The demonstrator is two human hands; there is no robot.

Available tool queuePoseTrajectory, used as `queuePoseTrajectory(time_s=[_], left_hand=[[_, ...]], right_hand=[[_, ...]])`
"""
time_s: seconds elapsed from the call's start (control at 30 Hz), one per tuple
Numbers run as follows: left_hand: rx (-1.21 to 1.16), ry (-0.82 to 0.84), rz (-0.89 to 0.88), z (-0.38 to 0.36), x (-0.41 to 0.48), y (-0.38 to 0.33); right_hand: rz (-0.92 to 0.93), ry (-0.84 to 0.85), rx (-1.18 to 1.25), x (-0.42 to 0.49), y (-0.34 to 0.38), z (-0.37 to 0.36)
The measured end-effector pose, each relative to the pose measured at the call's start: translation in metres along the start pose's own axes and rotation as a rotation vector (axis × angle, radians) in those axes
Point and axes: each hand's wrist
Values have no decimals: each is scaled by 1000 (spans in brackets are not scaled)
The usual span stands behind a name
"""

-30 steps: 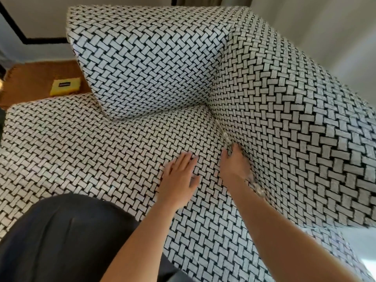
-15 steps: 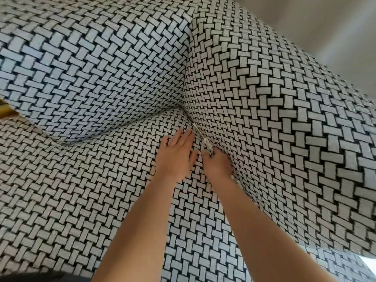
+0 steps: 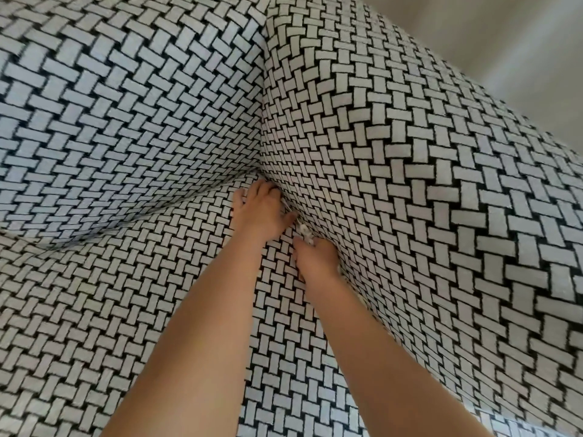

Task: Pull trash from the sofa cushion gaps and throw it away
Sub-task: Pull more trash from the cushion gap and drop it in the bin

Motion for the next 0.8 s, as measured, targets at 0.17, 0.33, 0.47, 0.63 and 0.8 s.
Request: queuePoseTrajectory(time_s=[0.17, 0.33, 0.47, 0.63, 0.8], left_hand=[[-34, -2, -18, 1, 1, 2], [-150, -7, -35, 3, 1, 7], [-170, 14, -77, 3, -1, 9], [-292, -75, -128, 3, -5, 14], [-432, -138, -170, 5, -12, 19]], right_hand=[[12, -118, 72, 0, 1, -12], [81, -174, 177, -4, 5, -16], [143, -197, 94, -3, 4, -19], [243, -314, -44, -2, 1, -24], [320, -461, -223, -5, 2, -30]])
Point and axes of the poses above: each hand's wrist, its own x-axis towards the middle knuckle, its own z-axis out of the back of the hand, y = z × x, and after that the axes turned 15 degrees about -x, right-handed
